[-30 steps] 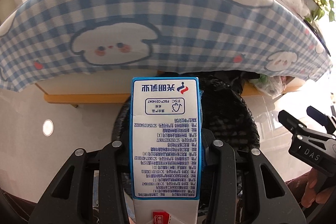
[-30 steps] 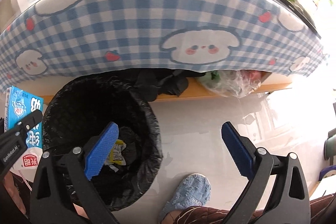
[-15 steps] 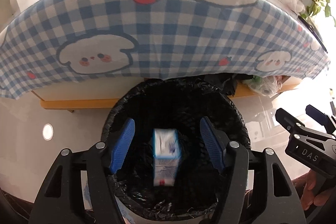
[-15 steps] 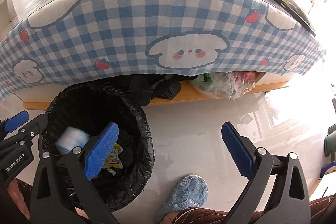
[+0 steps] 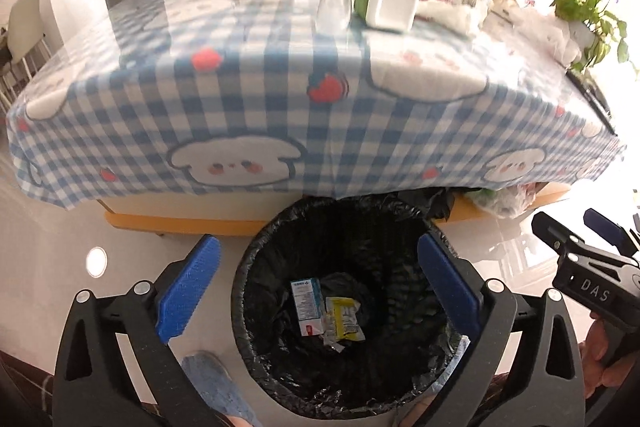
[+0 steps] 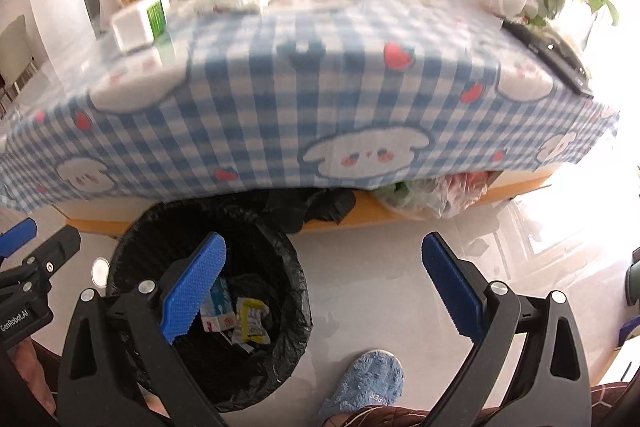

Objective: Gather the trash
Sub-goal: 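Move both tools back over the table toward the remaining trash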

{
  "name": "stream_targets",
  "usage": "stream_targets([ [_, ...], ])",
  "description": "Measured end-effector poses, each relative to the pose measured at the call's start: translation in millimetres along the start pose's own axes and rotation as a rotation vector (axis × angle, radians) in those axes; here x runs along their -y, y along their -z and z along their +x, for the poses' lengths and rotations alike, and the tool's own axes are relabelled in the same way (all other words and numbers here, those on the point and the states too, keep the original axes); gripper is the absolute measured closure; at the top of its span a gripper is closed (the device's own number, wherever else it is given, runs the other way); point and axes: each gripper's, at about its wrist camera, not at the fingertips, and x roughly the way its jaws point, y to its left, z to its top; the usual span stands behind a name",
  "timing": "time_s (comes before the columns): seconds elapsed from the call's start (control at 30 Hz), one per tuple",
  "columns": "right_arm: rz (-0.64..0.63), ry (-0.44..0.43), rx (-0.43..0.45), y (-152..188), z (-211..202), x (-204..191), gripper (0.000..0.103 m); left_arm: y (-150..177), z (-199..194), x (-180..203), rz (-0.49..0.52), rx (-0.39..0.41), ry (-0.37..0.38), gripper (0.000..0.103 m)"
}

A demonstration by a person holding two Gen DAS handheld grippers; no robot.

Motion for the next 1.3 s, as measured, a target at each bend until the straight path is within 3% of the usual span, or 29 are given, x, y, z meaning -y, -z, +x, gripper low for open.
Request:
stream_targets([
  [0.3,0.013,-0.015,0.062,-27.7,-27.6,5.8,0.008,-23.2,-26.9,-12.3,-0.016,0.006,0.024,0.006],
  [0.4,0.011,-0.014,0.09,-39.9,-34.6,7.6,0.008,-34.0,-30.9,-15.9,-0.004,0.019,-0.003,0.006],
  [0.8,-0.028,-0.009,0.188,-102.4,-53.9,3.5,0.008,-102.5,-37.9,-34.6,-0.008,0.057,-0.034,0.006],
  [1.3,-0.058,0.027,0.21,-182.8,-12.9,8.4,0.008,-188.2,-9.1,-49.8,-0.016,0.082,-0.08,0.006],
])
